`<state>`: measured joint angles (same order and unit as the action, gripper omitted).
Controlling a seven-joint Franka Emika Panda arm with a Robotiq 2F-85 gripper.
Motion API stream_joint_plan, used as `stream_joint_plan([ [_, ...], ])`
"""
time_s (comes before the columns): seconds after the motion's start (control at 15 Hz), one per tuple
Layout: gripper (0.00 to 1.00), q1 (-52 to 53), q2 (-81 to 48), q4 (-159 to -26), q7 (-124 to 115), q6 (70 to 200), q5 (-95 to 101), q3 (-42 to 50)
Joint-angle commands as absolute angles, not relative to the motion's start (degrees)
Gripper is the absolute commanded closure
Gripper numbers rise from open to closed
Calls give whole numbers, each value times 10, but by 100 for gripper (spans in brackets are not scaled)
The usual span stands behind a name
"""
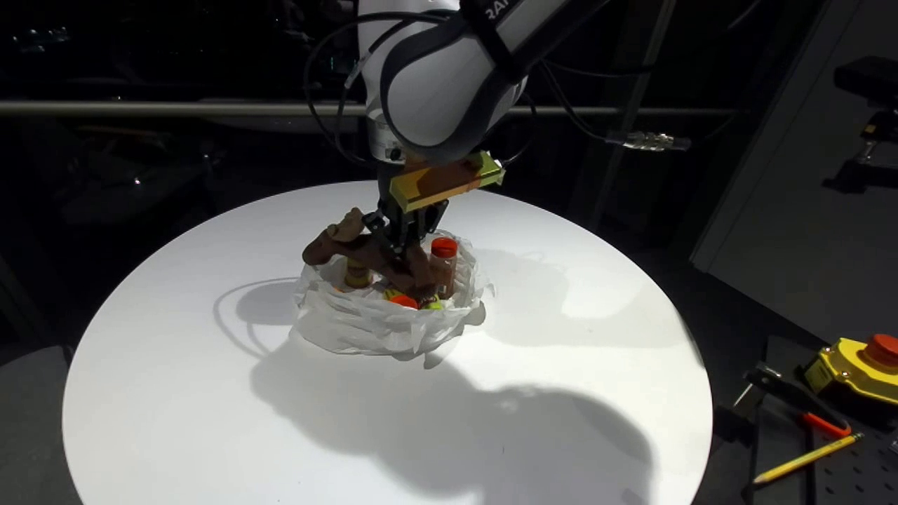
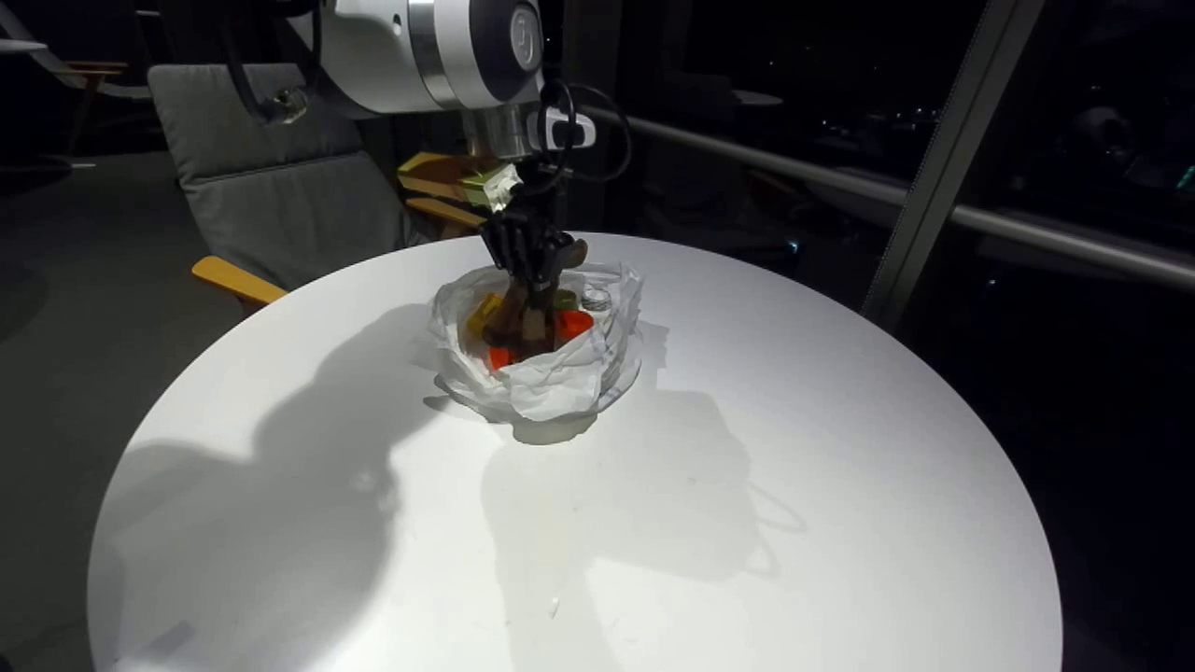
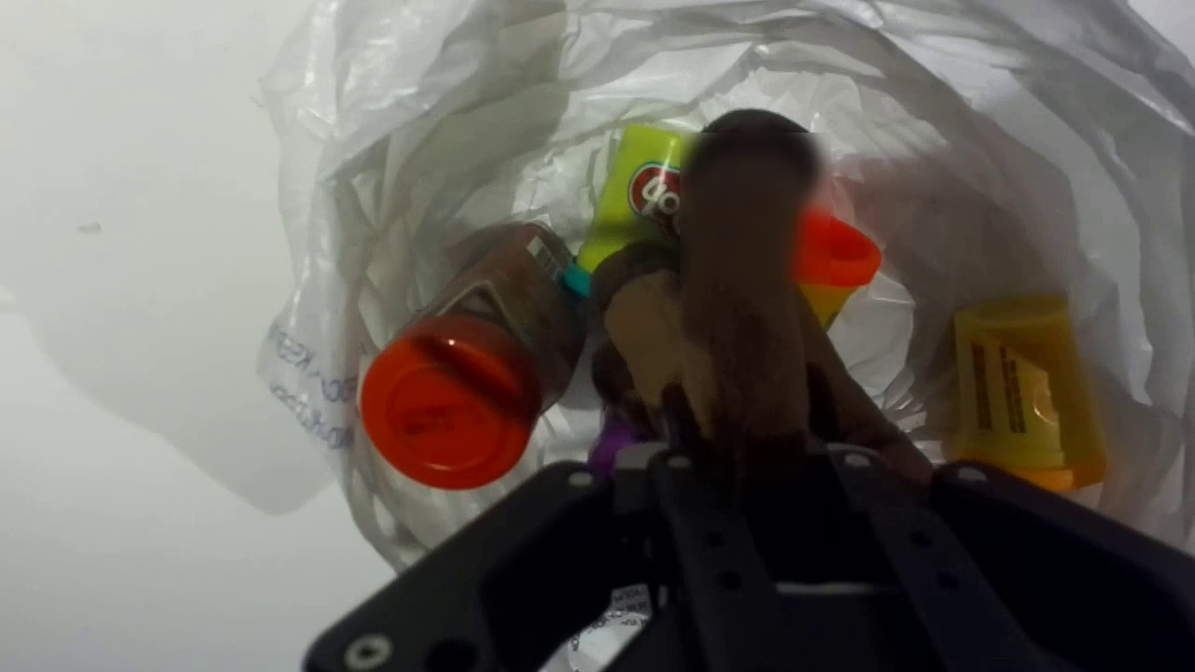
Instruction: Pick up all the objects on the table and put them on the plastic
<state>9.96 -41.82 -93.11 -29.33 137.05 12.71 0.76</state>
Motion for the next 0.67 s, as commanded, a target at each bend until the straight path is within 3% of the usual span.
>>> stream_joint_plan([
  [0.0, 49, 120, -405, -936, -285, 1362, 118, 34],
  [0.4, 3, 170, -323, -1027, -325, 1386, 167, 89],
  [0.6, 0, 190, -260, -1083, -343, 1375, 206, 97],
])
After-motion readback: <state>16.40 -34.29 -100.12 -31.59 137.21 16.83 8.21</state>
